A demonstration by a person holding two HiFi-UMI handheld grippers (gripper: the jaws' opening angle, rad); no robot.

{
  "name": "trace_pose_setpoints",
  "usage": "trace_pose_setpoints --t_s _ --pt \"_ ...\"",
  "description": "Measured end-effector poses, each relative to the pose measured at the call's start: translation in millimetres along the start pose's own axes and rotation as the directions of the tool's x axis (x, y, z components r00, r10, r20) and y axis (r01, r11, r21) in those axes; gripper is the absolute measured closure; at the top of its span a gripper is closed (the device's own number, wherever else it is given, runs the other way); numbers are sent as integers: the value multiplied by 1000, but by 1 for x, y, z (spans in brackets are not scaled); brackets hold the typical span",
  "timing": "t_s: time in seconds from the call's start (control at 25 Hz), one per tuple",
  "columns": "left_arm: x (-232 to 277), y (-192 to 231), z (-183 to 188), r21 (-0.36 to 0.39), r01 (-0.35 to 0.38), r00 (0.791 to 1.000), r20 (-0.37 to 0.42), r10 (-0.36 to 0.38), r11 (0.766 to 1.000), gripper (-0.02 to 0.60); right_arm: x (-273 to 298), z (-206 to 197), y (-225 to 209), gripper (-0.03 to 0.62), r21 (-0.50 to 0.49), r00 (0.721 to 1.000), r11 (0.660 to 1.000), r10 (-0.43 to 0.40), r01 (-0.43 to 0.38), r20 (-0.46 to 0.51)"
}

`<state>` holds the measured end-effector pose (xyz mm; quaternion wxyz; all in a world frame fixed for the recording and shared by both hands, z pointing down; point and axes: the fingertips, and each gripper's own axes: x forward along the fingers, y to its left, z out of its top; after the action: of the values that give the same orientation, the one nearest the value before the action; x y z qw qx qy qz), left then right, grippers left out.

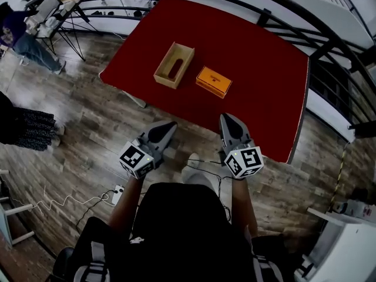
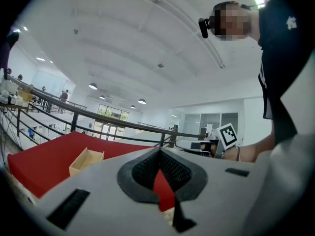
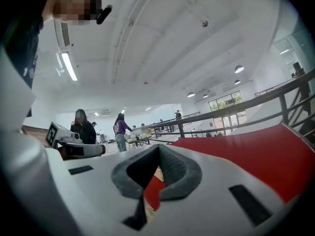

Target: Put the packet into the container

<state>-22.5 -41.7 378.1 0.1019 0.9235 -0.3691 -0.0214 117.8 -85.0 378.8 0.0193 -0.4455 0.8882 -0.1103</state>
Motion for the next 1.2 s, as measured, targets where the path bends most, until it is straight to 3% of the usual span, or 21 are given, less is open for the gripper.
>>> trace_pose_setpoints --t_s 0.48,0.88,0.92,1.0,1.08,1.2 --pt "45 33 -2 31 16 998 -53 -15 999 573 34 -7 -37 572 13 999 1000 6 -6 -41" --pt "78 85 -12 15 88 990 -109 -86 996 572 81 -37 -63 569 -57 980 998 11 -23 -198" --pt "82 92 -14 11 96 989 -117 -95 995 573 87 -42 -67 555 -67 975 997 15 -31 -222" --pt "90 105 -17 8 110 986 -129 -109 994 572 102 -53 -76 441 -85 960 994 39 -65 -277" --pt "96 116 -23 5 124 982 -141 -122 992 572 116 -65 -85 393 -122 940 987 61 -107 -335" --pt "100 126 -35 -9 141 976 -163 -141 990 573 133 -89 -105 311 -202 887 962 72 -182 -455"
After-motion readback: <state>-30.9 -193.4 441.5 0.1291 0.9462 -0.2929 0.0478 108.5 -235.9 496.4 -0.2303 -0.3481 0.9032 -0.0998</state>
